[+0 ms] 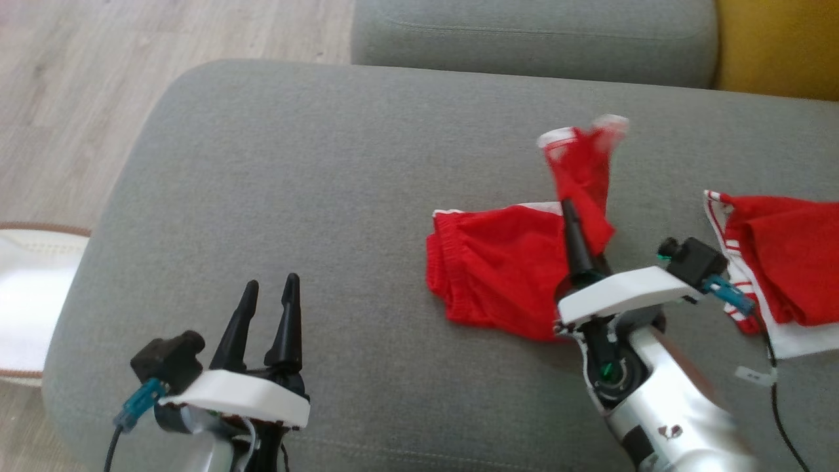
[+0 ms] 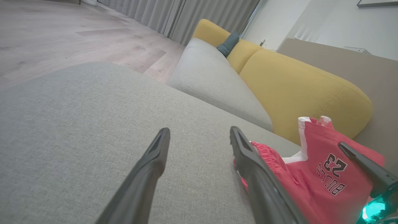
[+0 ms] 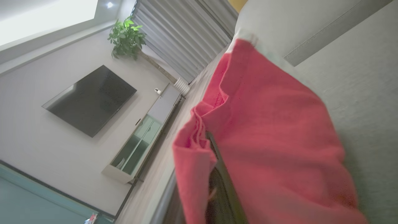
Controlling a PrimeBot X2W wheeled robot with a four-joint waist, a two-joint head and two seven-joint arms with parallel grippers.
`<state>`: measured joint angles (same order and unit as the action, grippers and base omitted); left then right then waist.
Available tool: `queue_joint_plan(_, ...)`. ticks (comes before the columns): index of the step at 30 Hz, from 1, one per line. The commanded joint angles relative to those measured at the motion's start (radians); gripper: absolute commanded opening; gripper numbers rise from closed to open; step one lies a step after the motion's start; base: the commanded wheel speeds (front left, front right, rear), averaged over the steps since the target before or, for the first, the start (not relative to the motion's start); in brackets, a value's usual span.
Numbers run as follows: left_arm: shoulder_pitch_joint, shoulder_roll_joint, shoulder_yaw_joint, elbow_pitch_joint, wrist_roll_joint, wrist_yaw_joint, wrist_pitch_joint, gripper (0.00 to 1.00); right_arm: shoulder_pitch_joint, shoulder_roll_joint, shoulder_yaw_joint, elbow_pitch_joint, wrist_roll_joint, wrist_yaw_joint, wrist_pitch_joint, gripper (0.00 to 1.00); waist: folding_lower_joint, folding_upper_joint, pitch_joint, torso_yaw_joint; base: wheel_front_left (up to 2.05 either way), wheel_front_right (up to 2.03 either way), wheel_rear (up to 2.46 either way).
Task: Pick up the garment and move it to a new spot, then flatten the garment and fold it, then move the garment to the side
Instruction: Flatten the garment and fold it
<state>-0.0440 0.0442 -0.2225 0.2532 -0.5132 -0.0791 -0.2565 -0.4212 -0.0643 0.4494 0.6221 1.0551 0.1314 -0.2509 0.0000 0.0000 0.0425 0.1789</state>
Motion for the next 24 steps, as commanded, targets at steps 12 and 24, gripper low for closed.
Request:
queue_joint_plan(12,-0.029,0.006,0.019,-0.026,-0.010,0.009,-0.005,1.00,-0.028,0.014,0.176,-0.034,0.053,-0.001,-0.011,0.00,0.0000,0.0000,0.011,0.076,0.00,0.00,0.00)
queue_joint_plan(24,-0.025,0.006,0.021,-0.024,-0.013,0.014,-0.005,1.00,-0.025,0.014,0.339,0.049,0.087,-0.001,-0.011,1.00,0.0000,0.0000,0.016,0.100,0.00,0.00,0.00)
